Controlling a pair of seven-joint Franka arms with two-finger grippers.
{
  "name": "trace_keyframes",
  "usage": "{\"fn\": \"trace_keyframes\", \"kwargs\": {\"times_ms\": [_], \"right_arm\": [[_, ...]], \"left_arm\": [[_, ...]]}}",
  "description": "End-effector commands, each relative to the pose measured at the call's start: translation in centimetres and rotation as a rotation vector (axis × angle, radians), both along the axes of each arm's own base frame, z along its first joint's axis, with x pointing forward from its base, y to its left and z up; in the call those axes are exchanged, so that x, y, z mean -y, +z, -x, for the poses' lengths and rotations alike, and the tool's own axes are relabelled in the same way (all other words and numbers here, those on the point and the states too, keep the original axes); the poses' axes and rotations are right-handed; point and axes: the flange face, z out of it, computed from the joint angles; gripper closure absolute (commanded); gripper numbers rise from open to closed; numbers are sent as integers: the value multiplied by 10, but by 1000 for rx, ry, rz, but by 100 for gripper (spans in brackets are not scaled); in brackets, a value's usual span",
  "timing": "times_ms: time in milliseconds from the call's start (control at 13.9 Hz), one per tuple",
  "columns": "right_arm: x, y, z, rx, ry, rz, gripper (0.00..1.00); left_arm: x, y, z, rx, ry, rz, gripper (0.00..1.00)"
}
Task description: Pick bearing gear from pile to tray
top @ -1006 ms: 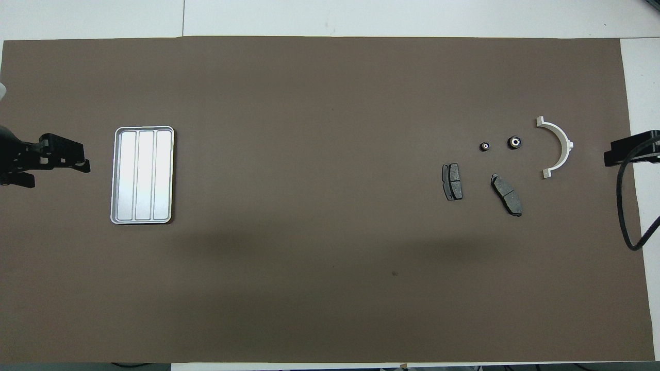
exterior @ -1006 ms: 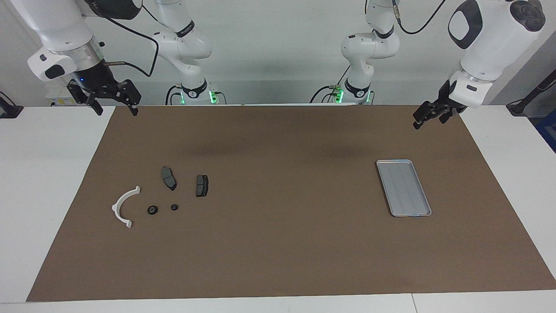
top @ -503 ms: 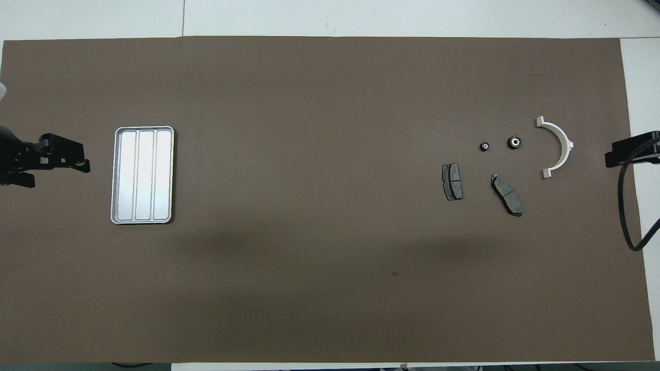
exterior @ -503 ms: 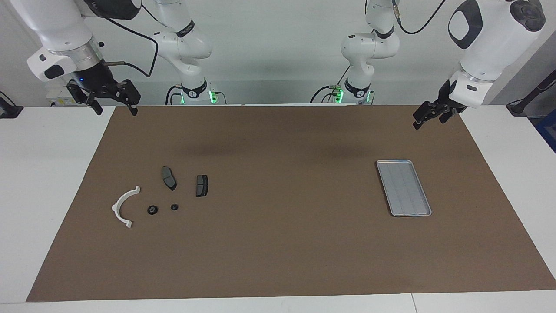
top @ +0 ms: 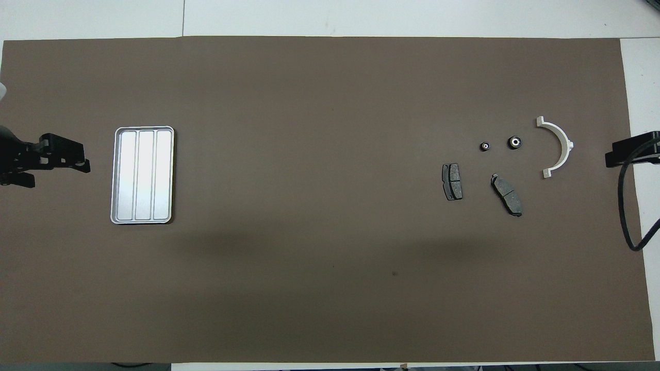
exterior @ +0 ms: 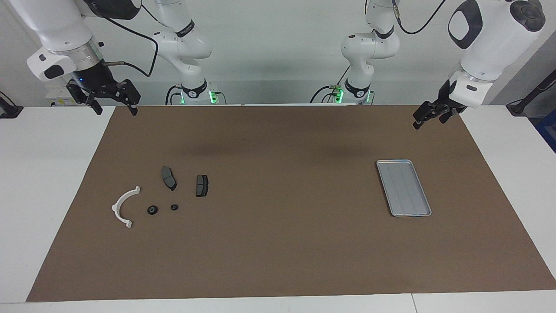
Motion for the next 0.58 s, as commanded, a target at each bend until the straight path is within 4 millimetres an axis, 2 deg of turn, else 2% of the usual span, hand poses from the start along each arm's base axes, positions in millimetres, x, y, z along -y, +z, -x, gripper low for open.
{"fn": "trace_keyframes", "kwargs": {"times_ms": [0, 359, 503], "right_arm": [[3, 1, 7, -1, 14, -1, 0], [8, -5, -3, 23, 12, 1, 1], [22, -26, -21, 29, -5, 1, 1]], "left_arm": [[-1, 3, 7, 7, -3, -18, 0], [0, 3, 7, 7, -4, -18, 0], [0, 3, 7, 7, -4, -18, 0]]}}
